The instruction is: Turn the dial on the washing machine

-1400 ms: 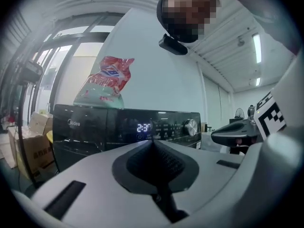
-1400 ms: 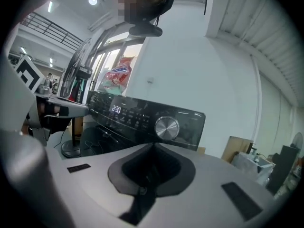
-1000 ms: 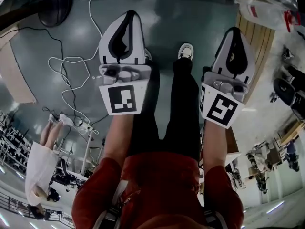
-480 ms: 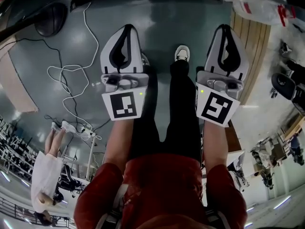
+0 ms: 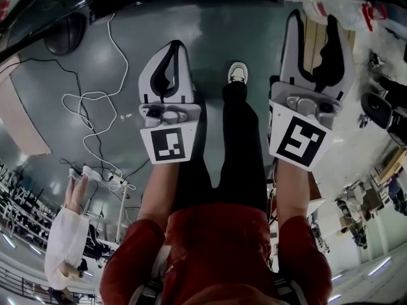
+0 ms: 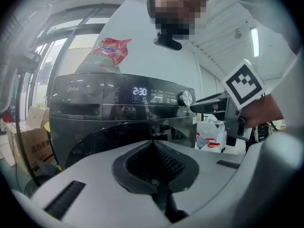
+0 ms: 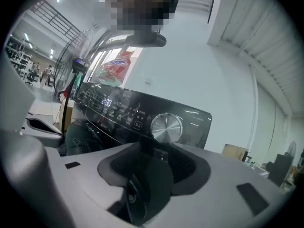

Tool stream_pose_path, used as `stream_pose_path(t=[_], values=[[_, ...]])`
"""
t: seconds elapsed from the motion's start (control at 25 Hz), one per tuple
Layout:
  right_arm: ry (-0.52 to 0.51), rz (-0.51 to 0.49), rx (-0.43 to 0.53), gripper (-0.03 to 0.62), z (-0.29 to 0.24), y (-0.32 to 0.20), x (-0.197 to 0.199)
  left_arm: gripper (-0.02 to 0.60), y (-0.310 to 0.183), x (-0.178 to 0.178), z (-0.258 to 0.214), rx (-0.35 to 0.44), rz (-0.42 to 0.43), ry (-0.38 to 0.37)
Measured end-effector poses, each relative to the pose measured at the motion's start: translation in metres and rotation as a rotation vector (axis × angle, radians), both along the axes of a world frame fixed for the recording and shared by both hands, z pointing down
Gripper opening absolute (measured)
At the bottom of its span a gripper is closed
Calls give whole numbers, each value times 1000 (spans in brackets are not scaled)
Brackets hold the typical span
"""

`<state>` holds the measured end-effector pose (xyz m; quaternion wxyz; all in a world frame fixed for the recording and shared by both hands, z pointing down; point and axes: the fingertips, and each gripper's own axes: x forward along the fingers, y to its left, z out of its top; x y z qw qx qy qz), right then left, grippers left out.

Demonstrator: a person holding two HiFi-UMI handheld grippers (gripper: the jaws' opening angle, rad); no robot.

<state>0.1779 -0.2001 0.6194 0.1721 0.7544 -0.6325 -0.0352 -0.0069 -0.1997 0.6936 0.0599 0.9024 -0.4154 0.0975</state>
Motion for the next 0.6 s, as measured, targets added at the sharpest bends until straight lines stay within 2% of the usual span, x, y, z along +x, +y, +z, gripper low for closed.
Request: stream_pose_path(t=[0.24, 0.6], values=[[128, 15, -22, 286, -31, -11, 8, 11, 3, 3, -10, 3, 8, 3], [303, -3, -80, 307, -43, -24, 16, 11, 4, 13, -15, 6, 6, -2]])
